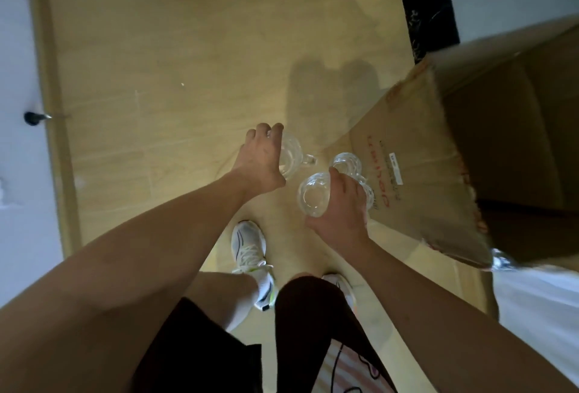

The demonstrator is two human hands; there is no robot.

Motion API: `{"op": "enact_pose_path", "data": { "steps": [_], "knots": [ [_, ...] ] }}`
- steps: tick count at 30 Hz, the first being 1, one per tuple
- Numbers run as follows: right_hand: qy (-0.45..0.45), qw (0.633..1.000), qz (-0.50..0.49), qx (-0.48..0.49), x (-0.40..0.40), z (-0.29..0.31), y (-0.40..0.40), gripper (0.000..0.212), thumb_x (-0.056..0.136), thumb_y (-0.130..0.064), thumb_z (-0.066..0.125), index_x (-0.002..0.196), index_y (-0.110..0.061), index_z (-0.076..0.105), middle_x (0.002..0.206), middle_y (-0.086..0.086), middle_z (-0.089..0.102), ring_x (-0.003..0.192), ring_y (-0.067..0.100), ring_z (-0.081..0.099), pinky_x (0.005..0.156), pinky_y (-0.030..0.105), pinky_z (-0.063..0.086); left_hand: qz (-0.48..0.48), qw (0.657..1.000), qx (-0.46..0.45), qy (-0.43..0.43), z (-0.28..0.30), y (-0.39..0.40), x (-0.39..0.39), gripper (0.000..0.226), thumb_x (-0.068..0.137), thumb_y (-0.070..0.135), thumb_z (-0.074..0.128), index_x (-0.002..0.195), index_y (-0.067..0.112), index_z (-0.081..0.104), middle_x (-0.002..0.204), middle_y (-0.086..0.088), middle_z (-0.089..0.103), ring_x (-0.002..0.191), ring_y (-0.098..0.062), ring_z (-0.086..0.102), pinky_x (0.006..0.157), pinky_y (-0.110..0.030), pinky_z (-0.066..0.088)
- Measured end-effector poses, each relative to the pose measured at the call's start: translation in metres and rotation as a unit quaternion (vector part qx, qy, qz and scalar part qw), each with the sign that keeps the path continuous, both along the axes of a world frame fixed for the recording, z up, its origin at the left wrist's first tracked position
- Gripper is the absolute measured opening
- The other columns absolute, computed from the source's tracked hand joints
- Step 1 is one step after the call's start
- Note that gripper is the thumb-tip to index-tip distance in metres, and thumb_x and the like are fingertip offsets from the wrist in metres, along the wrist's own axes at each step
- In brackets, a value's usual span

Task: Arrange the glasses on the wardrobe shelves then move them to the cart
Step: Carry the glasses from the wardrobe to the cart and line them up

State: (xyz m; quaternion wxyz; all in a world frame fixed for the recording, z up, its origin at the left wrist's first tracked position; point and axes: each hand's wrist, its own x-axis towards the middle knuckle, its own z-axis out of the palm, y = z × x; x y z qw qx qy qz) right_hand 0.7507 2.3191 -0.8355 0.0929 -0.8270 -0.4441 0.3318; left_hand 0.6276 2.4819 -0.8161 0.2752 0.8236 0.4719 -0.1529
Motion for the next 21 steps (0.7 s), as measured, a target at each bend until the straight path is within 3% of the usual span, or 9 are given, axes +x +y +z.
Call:
{"op": "enact_pose_path", "data": {
  "steps": [6, 11, 16, 21],
  "knots": [
    [0.003, 1.000, -0.023, 0.009, 0.002, 0.161, 0.021, 0.114, 0.066, -0.044, 0.086, 0.157, -0.016, 0.024, 0.151, 0.013, 0.037, 0.141, 0.034, 0.033, 0.117, 0.047, 0.030, 0.033, 0.999, -0.009, -0.030, 0.161, 0.016, -0.010, 0.112, 0.054, 0.020, 0.092, 0.149, 0.005, 0.033, 0.135, -0.019, 0.042, 0.120, -0.038, 0.045, 0.097, -0.042, 0.046],
    [0.026, 0.996, -0.061, 0.067, 0.006, 0.287, 0.064, 0.113, 0.065, -0.037, 0.087, 0.157, -0.018, 0.024, 0.149, 0.008, 0.036, 0.135, 0.028, 0.037, 0.109, 0.039, 0.035, 0.060, 0.996, 0.009, -0.060, 0.296, 0.056, -0.006, 0.110, 0.052, 0.022, 0.095, 0.145, 0.009, 0.037, 0.134, -0.014, 0.044, 0.119, -0.034, 0.051, 0.092, -0.038, 0.050],
    [0.026, 0.988, -0.050, 0.145, 0.015, 0.389, 0.119, 0.114, 0.066, -0.039, 0.087, 0.158, -0.018, 0.022, 0.148, 0.008, 0.034, 0.134, 0.025, 0.038, 0.105, 0.031, 0.034, 0.076, 0.988, 0.086, -0.099, 0.413, 0.104, 0.001, 0.106, 0.052, 0.026, 0.095, 0.142, 0.010, 0.040, 0.129, -0.011, 0.047, 0.112, -0.034, 0.055, 0.083, -0.038, 0.051],
    [0.013, 0.964, -0.029, 0.265, 0.021, 0.476, 0.161, 0.097, 0.058, -0.030, 0.088, 0.144, -0.013, 0.044, 0.128, 0.007, 0.051, 0.120, 0.026, 0.052, 0.092, 0.022, 0.036, 0.095, 0.972, 0.179, -0.118, 0.520, 0.129, 0.001, 0.102, 0.053, 0.033, 0.094, 0.137, 0.010, 0.042, 0.126, -0.012, 0.048, 0.109, -0.034, 0.056, 0.084, -0.039, 0.052]
  ]
}}
